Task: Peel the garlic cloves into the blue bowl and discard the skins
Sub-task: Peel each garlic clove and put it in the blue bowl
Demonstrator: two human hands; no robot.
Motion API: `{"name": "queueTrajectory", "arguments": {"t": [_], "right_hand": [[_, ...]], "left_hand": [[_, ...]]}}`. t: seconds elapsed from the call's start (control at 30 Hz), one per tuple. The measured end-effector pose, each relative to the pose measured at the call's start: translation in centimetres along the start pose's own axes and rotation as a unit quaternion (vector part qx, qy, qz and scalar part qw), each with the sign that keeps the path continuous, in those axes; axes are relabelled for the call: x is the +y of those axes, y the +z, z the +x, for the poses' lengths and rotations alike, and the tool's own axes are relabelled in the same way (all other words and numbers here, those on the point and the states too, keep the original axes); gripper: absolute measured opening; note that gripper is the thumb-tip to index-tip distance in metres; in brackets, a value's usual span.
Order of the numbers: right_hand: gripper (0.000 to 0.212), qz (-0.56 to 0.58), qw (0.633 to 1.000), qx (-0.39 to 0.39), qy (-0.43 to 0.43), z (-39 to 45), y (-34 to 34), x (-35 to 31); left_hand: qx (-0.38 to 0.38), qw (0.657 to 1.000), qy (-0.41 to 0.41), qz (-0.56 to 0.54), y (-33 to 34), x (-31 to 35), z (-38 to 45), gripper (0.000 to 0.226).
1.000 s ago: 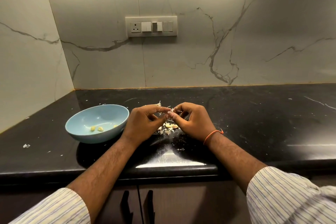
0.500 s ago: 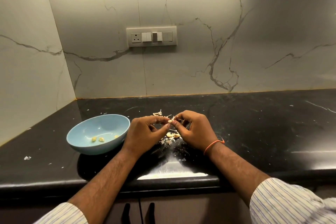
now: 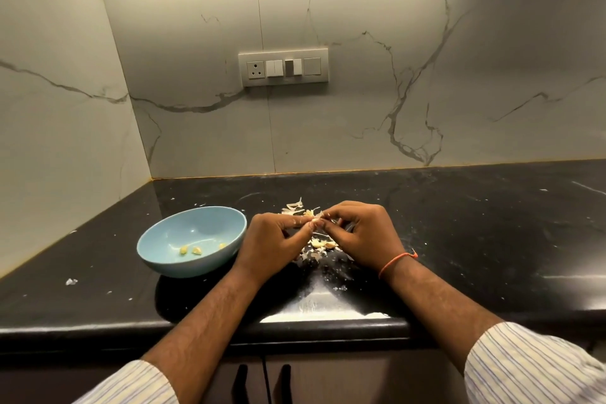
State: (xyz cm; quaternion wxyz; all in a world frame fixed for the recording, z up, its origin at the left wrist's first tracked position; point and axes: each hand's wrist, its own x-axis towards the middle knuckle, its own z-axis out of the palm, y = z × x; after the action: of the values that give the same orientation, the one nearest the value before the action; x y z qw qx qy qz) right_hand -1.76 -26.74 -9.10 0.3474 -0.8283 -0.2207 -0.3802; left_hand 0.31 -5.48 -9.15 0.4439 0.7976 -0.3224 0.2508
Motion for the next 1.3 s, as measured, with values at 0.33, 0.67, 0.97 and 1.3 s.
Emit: {"name": "queueTrajectory", "arguments": {"t": [0.33,0.67,0.97,1.3], "right_hand": [[0.017,-0.043,0.998,-0.005,-0.037,-0.05,-0.33,-0.66],[0.017,-0.051,0.998,-0.014,-0.042,-0.05,-0.28,-0.70],[0.016,0.018,0.999,-0.048,-0.003,-0.25,-0.24,-0.45],[0.017,0.060,0.994,-0.080,0.052,-0.25,-0.30,-0.31]], "left_hand": [[0.009,1.000,-0.009,0.009,-0.13,-0.01,0.13,0.015],[-0.008,1.000,-0.014,-0.019,-0.47,0.28,0.05,0.009],[-0.052,0.995,-0.058,-0.056,-0.65,0.27,0.05,0.003],[-0.068,0.992,-0.080,-0.072,-0.92,0.03,0.30,0.002]]}}
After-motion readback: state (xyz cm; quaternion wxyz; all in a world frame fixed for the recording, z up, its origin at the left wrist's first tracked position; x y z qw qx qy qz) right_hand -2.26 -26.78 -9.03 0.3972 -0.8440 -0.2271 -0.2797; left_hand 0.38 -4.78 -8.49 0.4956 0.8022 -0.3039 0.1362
